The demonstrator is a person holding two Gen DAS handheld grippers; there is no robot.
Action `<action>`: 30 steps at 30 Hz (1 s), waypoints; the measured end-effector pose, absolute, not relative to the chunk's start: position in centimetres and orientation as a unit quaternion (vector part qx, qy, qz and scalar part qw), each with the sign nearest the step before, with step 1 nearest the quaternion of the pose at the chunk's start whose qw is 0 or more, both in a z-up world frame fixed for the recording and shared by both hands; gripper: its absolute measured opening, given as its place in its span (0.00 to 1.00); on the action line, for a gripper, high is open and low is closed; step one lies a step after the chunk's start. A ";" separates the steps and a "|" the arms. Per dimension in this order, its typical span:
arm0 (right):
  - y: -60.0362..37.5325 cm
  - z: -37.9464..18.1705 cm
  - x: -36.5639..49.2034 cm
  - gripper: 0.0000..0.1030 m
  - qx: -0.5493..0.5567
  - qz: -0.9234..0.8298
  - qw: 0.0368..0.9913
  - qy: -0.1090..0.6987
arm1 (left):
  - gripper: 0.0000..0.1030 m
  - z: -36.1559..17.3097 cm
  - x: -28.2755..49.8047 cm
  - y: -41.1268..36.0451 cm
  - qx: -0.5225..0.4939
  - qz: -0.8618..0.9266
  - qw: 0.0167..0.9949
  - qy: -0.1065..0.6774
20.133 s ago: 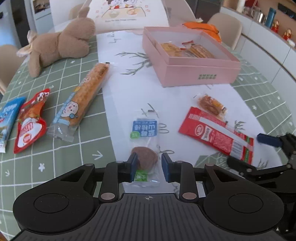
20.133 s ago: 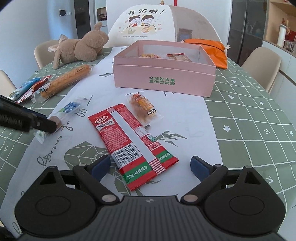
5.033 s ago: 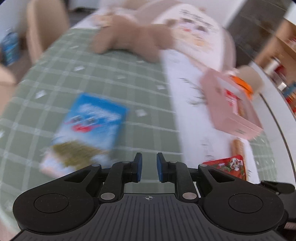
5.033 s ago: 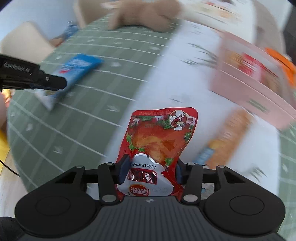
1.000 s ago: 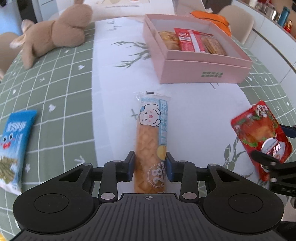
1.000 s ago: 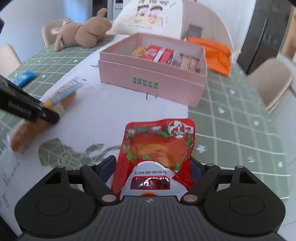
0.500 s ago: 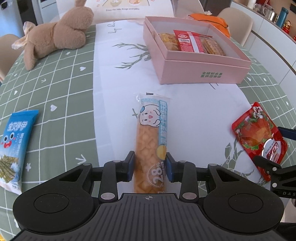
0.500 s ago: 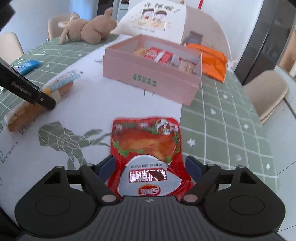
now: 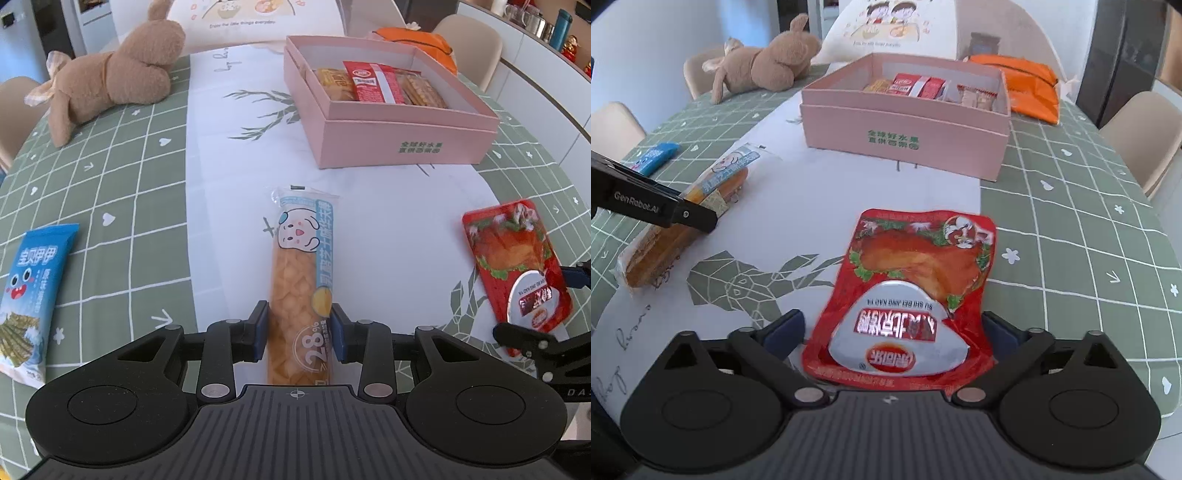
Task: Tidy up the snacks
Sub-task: 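Hold the breadstick in the left gripper and chicken packet in the right above the table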
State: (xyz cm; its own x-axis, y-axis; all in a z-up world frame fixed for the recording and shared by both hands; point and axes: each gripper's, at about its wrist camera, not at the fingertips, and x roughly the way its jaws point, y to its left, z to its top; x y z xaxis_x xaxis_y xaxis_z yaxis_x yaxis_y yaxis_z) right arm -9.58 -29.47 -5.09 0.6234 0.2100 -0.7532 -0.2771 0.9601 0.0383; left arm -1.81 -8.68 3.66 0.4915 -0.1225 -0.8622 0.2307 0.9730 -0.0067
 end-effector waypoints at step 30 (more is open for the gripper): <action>-23.6 -1.4 -9.8 0.62 -0.086 0.125 0.912 0.381 | 0.38 3.8 -1.8 -8.0 0.036 -0.115 0.862 0.493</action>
State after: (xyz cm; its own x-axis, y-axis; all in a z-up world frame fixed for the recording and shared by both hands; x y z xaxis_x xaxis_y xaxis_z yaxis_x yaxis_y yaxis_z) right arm -9.76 -23.58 -1.45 0.6780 0.1619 -0.7170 -0.2928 0.9542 -0.0614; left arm -1.75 -7.98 3.80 0.4881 -0.1628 -0.8575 0.2346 0.9708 -0.0508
